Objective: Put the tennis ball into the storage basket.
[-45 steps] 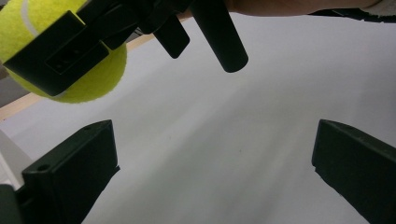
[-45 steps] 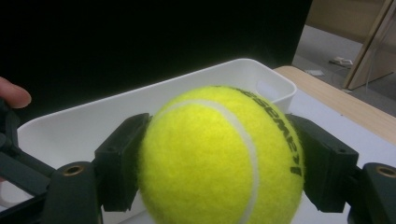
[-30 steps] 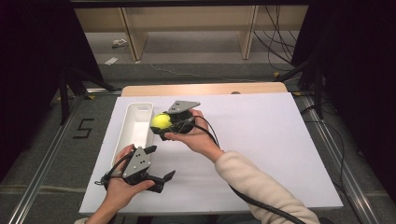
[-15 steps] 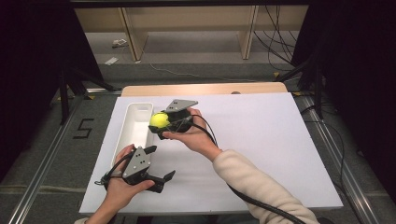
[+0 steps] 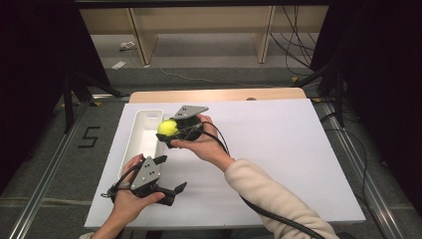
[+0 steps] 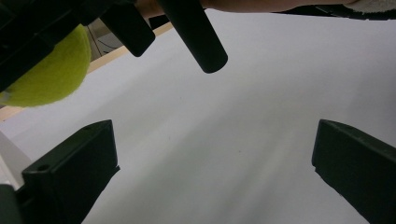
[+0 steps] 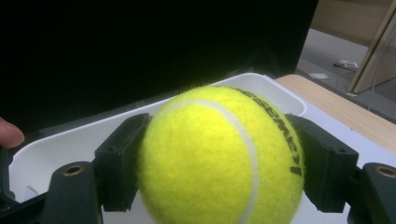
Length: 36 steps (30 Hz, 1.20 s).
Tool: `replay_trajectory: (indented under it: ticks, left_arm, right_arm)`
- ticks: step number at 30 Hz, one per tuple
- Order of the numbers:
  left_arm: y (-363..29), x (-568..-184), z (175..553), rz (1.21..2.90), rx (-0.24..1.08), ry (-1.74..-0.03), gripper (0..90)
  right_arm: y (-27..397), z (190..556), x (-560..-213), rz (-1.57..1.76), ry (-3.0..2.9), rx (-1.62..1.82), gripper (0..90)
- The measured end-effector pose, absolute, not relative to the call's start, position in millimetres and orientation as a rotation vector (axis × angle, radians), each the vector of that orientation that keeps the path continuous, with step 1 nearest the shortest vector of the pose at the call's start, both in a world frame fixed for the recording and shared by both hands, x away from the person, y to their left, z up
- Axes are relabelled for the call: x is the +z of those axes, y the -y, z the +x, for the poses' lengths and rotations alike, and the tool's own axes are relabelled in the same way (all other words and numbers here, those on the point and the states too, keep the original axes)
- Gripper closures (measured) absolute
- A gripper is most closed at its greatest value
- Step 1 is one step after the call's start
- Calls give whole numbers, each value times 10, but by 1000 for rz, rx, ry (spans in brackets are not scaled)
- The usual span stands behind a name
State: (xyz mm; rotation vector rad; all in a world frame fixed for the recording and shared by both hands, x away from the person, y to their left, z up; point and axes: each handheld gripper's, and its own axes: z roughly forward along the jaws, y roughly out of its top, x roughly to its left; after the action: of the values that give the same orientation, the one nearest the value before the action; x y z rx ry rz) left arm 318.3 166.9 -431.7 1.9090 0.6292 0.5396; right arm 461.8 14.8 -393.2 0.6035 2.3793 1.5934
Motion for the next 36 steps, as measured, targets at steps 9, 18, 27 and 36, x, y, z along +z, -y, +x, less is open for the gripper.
replay_trajectory:
  ticks: [9,18,27,36]
  left_arm:
    - [-1672,-4316,3184,1909,538,-630,0]
    - [-1671,-4315,3182,1908,539,-629,0]
    - [-1671,-4315,3181,1908,538,-629,0]
    - [-1672,-4315,3182,1906,534,-630,0]
  right_arm:
    - [-191,4639,-3893,598,-2378,1598,267]
    - [-255,4629,-3901,588,-2388,1601,267]
    - [-275,4634,-3877,583,-2389,1595,267]
    - [-304,4643,-3878,590,-2389,1604,267]
